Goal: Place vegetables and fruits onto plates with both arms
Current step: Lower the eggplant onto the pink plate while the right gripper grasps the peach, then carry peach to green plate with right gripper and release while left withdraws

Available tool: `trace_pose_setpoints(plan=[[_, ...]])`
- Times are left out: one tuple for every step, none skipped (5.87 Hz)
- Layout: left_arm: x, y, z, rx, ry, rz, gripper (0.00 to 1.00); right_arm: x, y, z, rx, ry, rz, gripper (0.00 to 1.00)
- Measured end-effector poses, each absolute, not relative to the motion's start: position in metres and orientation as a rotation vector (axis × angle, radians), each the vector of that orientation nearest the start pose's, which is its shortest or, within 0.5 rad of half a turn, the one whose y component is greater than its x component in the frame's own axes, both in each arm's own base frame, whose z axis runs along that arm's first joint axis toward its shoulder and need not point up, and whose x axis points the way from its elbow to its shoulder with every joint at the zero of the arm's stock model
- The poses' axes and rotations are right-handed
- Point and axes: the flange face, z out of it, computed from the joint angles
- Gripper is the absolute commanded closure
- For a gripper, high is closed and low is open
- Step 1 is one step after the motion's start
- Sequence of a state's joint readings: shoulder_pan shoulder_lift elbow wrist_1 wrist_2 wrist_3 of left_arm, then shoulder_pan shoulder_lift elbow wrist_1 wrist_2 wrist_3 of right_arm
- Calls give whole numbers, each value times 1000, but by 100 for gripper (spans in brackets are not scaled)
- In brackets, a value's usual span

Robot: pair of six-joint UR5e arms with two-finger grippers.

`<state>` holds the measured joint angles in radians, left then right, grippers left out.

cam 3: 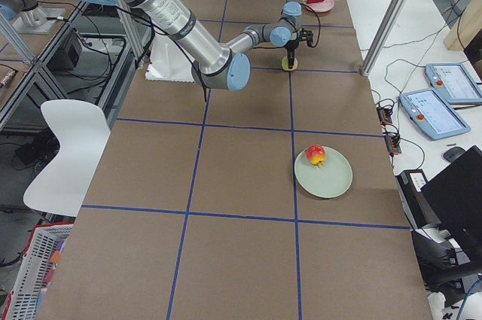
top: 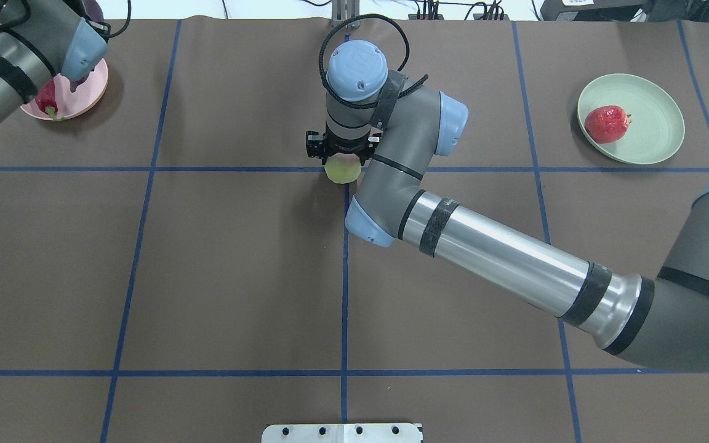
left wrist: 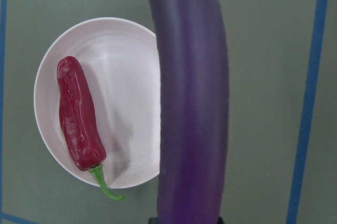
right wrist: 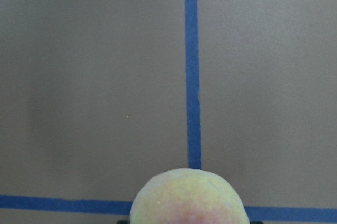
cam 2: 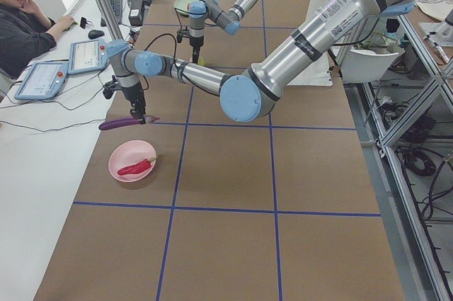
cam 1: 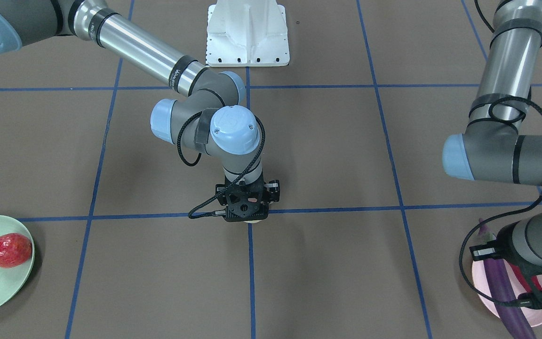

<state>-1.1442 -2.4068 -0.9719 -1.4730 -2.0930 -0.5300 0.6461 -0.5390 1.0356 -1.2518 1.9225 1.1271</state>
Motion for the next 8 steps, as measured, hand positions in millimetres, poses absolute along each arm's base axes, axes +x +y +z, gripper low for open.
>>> trace_pose_setpoints(plan=[[268, -767, 442, -133, 491, -57, 100, -601, -593, 169, 155, -888, 50, 100], [274, -764, 454, -133, 451, -50, 100, -584, -600, 156, 168, -912, 59, 100], [277, -762, 467, -126, 404, -45, 100, -568, -610, 149, 171, -929, 69, 100], [277, -761, 476, -118, 361, -43, 100, -553, -619, 145, 169, -943, 79, 100], [276, -762, 482, -108, 322, -43, 49, -539, -628, 143, 164, -955, 88, 100], [276, -763, 489, -92, 298, -44, 0, -526, -635, 142, 158, -965, 94, 100], [276, -765, 493, -73, 289, -43, 0, -517, -641, 144, 154, -969, 101, 100], [276, -767, 493, -56, 282, -41, 0, -505, -649, 146, 151, -974, 110, 100]])
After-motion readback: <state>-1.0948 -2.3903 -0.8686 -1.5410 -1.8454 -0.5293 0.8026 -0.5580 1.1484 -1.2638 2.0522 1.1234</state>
